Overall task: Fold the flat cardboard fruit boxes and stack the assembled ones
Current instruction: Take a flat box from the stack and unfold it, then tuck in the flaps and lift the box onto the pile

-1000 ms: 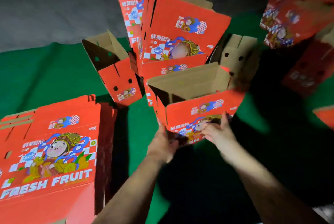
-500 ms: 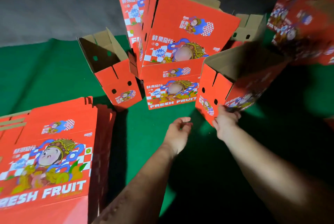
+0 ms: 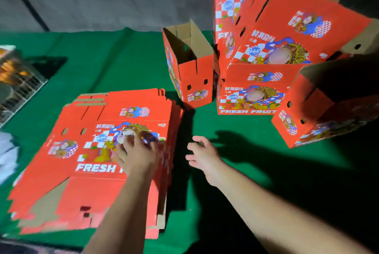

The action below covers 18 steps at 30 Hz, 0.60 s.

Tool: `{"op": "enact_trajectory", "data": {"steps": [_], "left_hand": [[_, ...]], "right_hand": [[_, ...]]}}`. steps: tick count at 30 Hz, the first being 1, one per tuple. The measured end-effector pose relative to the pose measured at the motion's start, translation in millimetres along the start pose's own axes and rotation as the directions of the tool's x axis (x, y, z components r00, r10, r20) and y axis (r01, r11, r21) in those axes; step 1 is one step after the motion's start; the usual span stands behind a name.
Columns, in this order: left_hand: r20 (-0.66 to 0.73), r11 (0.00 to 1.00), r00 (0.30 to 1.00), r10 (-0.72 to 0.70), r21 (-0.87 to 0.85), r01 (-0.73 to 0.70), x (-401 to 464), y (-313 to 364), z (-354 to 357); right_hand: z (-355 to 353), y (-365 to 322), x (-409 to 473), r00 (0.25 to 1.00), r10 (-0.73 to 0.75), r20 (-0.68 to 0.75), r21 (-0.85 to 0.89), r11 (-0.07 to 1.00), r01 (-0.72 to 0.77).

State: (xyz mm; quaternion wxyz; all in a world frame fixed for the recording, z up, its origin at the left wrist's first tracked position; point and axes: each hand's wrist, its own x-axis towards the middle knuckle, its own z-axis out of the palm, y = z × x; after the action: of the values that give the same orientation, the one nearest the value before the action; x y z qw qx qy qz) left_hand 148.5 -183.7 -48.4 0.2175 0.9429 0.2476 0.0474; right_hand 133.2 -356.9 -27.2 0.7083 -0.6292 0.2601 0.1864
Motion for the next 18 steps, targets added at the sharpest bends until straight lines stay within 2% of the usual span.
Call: {"op": "enact_trajectory", "data": {"steps": [1,3,5,8,9,10,11,12,13,14,15,18], "left_hand": [[0.074,0.994,0.997,-0.017,0.110,0.008,-4,-13,2],[0.174,0.971,0.983,0.065,0.215,-0.102,-21,-21,11],[0.267,0.960,0.953,0.143,0.198,-0.200,-43,-12,19],[0.386,0.922,0.864,0.324,0.076,-0.380,-65,0,14],[0.373,0.904,0.845,0.383,0.039,-0.426,-64,-3,7],[0.322,0.900,0.859,0.397,0.046,-0.433,-59,-10,0],[0.252,0.926,0.906,0.339,0.081,-0.369,-48,-20,-9],[0.186,0.967,0.961,0.207,0.112,-0.230,-34,-32,-17],[0.159,0.992,0.986,0.051,0.110,-0.069,-20,-43,-24],[0.191,0.995,0.980,-0.057,0.086,0.041,-8,-53,-30],[0.258,0.998,0.964,-0.063,0.034,0.056,1,-57,-34],[0.351,0.977,0.928,0.122,-0.209,-0.049,1,-36,-37]], "right_hand": [[9,3,1,1.000,0.011,0.015,-0.010,1.000,-0.011],[22,8,1,0.999,0.036,0.037,-0.026,0.999,-0.035],[25,16,2,1.000,0.027,0.007,-0.046,0.999,-0.027],[-3,22,2,0.989,-0.020,-0.145,-0.062,0.998,0.011],[-21,21,-1,0.987,-0.017,-0.161,-0.020,1.000,0.014],[-42,18,-4,0.986,-0.020,-0.163,0.032,0.999,0.025],[-64,15,-7,0.984,-0.028,-0.174,0.060,0.997,0.039],[-87,10,-12,0.978,-0.037,-0.205,0.091,0.994,0.056],[-107,4,-16,0.969,-0.035,-0.245,0.123,0.990,0.067],[-125,-3,-21,0.962,-0.026,-0.271,0.160,0.984,0.071],[-141,-8,-24,0.959,-0.011,-0.284,0.184,0.981,0.066],[-167,-24,-33,0.944,-0.044,-0.327,0.099,0.992,0.080]]}}
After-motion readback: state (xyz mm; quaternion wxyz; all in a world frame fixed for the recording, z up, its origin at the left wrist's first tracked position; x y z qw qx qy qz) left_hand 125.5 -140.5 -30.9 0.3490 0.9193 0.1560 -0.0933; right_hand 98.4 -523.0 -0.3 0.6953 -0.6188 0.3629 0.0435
